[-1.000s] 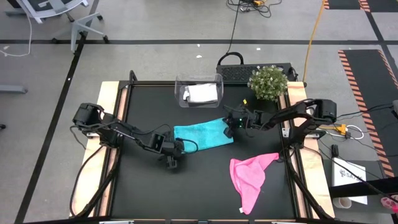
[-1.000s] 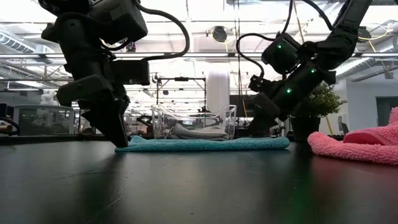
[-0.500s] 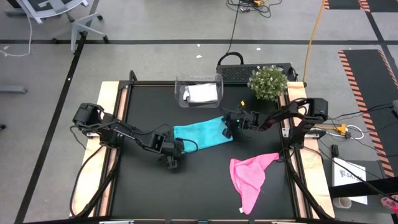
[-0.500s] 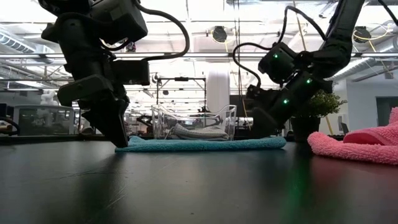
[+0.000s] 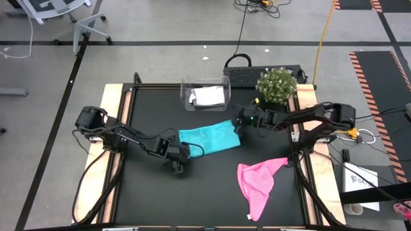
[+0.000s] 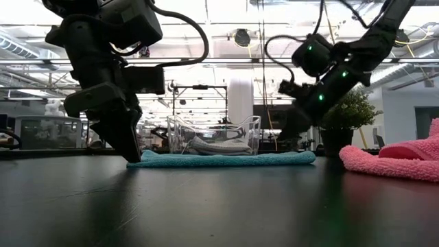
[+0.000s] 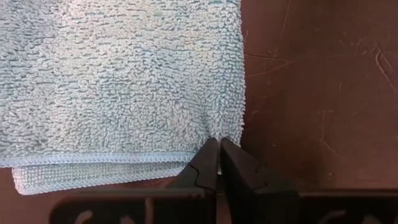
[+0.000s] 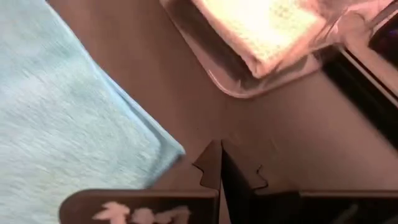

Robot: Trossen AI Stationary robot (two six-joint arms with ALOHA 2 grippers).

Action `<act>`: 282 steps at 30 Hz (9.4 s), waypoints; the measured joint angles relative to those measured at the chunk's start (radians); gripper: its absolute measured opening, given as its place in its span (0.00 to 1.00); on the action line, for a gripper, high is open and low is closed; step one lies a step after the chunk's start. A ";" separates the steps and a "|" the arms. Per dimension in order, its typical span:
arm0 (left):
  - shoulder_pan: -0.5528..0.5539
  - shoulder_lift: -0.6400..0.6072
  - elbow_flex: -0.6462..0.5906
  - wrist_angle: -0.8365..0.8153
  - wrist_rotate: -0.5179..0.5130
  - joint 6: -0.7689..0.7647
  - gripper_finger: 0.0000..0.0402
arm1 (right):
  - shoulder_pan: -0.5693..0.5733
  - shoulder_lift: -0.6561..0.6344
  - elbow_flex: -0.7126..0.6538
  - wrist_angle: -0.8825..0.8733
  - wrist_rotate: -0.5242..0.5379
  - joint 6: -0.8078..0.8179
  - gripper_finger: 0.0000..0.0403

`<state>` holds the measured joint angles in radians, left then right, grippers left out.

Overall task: Fold microfiber towels
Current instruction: Fold the light blue microfiber cloth

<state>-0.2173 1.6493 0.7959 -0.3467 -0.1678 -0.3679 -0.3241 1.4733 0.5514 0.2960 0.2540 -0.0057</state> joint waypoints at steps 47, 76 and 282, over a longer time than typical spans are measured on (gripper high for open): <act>-0.026 -0.001 0.001 -0.050 0.011 -0.002 0.02 | 0.489 0.107 0.002 -0.092 -0.037 0.517 0.00; 0.080 -0.144 -0.002 -0.061 -0.175 -0.106 0.27 | 0.284 -0.100 0.077 -0.247 -0.016 0.227 0.20; 0.074 0.068 -0.086 0.324 -0.041 -0.106 0.27 | 0.242 0.380 0.427 0.273 -0.462 0.870 0.13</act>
<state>-0.1436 1.7168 0.7101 -0.0231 -0.2092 -0.4736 -0.0817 1.8534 0.9782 0.5686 -0.2079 0.8645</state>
